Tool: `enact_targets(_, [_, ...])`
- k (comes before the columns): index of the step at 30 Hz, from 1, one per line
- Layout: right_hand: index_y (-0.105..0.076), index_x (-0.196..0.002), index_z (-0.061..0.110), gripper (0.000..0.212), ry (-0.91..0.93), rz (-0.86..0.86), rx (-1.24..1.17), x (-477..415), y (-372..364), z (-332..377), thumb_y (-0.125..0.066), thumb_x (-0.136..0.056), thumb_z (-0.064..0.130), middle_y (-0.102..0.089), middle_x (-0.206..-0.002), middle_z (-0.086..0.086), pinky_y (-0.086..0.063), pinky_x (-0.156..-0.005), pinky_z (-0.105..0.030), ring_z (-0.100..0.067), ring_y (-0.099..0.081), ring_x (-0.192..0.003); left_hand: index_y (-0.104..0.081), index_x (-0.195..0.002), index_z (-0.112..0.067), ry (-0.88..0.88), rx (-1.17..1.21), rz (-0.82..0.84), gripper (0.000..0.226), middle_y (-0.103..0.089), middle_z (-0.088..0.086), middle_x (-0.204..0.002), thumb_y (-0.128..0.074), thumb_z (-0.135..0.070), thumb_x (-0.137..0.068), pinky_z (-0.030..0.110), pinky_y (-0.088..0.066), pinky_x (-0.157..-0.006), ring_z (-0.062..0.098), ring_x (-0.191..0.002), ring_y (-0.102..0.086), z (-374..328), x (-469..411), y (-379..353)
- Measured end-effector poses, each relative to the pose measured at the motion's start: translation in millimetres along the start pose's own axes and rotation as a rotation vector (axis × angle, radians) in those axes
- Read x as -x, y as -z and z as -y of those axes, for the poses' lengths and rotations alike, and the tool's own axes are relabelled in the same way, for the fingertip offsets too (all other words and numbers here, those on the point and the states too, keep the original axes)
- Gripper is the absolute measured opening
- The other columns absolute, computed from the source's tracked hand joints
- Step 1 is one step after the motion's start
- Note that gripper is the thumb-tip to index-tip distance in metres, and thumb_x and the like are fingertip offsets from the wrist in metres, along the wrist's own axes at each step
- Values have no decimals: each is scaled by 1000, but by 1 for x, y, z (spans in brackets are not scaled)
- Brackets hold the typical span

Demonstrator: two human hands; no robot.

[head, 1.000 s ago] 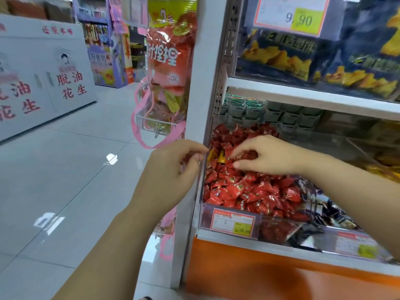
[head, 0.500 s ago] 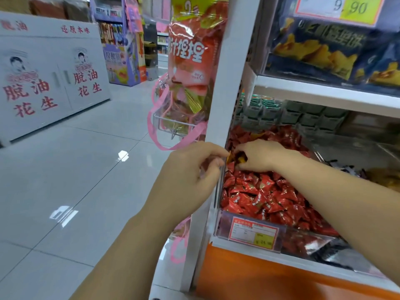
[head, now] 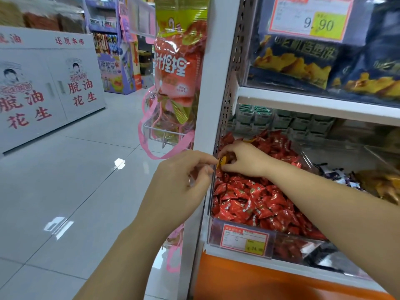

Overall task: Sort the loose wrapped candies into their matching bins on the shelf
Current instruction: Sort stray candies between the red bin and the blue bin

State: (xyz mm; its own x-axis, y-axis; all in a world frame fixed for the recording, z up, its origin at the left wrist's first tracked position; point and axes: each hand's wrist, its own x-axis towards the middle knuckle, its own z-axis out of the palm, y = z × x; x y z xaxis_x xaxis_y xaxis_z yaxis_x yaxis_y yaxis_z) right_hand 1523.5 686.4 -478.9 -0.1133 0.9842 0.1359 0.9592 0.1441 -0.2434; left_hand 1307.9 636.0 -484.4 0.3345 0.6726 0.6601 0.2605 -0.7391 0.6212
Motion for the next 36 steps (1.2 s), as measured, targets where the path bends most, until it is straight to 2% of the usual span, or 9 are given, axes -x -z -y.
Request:
enact_targets(3, [-70, -102, 16, 28, 4, -42, 1, -5, -3, 1, -74, -76, 22, -59, -100, -4, -32, -70, -18, -10, -47, -87, -70, -95, -25, 2, 1, -3, 22, -67, -14, -81, -53, -17, -82, 12, -46, -69, 5, -79, -61, -1, 0, 0])
enact_targets(8, [-71, -92, 14, 19, 34, -51, 14, -4, -3, 6, -74, -77, 25, -54, -84, 8, -32, -59, -8, -4, -46, -81, -70, -95, -26, -2, 3, -2, 22, -66, -16, -80, -52, -22, -83, 10, -46, -70, 4, -79, -61, -1, 0, 0])
enact_targets(12, [-70, -91, 16, 14, 21, -20, 80, -7, -6, 3, -68, -79, 23, -61, -87, 5, -42, -69, -24, -10, -55, -83, -70, -95, -26, 5, 5, 2, 23, -66, -16, -81, -54, -16, -81, 10, -46, -71, 4, -80, -61, -1, 0, 0])
enact_targets(15, [-70, -89, 17, 10, 44, -22, 112, -3, -4, 2, -66, -81, 22, -64, -87, 5, -46, -74, -27, -10, -56, -83, -70, -96, -27, 4, -4, 10, 23, -66, -17, -81, -54, -17, -82, 10, -46, -71, 2, -81, -60, 0, 0, 1])
enact_targets(20, [-67, -82, 15, 3, 19, -243, -174, 25, 18, 6, -65, -85, 16, -59, -76, 14, -36, -60, -9, 6, -51, -62, -68, -93, -25, -82, -6, -57, 20, -64, -16, -81, -52, -15, -85, 5, -39, -67, -3, -77, -57, -10, -2, -1])
enact_targets(24, [-62, -84, 10, 7, -92, -372, -503, 71, 43, 12, -61, -89, 15, -62, -82, 10, -47, -59, -15, -4, -61, -55, -68, -95, -18, -151, 18, -84, 20, -60, -16, -81, -50, -14, -87, 9, -42, -66, -3, -77, -55, -29, -8, -18])
enact_targets(28, [-58, -84, 13, 8, -163, -441, -692, 122, 64, 5, -58, -92, 14, -64, -92, -3, -52, -61, -23, -13, -68, -62, -68, -99, -21, -161, 45, 18, 22, -64, -11, -88, -49, -18, -88, 22, -48, -72, 2, -83, -58, -54, -17, -55])
enact_targets(31, [-54, -80, 15, 13, -254, -526, -809, 161, 77, -13, -55, -93, 12, -66, -96, -5, -51, -55, -19, -19, -71, -67, -67, -101, -28, -121, 38, 143, 22, -64, -14, -95, -51, -18, -90, 33, -51, -79, 4, -88, -59, -67, -21, -88])
enact_targets(36, [-55, -76, 14, 19, -390, -778, -802, 219, 97, -70, -55, -93, 6, -65, -67, -2, -52, -58, -21, -21, -70, -68, -66, -107, -27, -108, -46, 379, 22, -59, -14, -104, -54, -17, -91, 34, -46, -91, 11, -102, -56, -73, -18, -139])
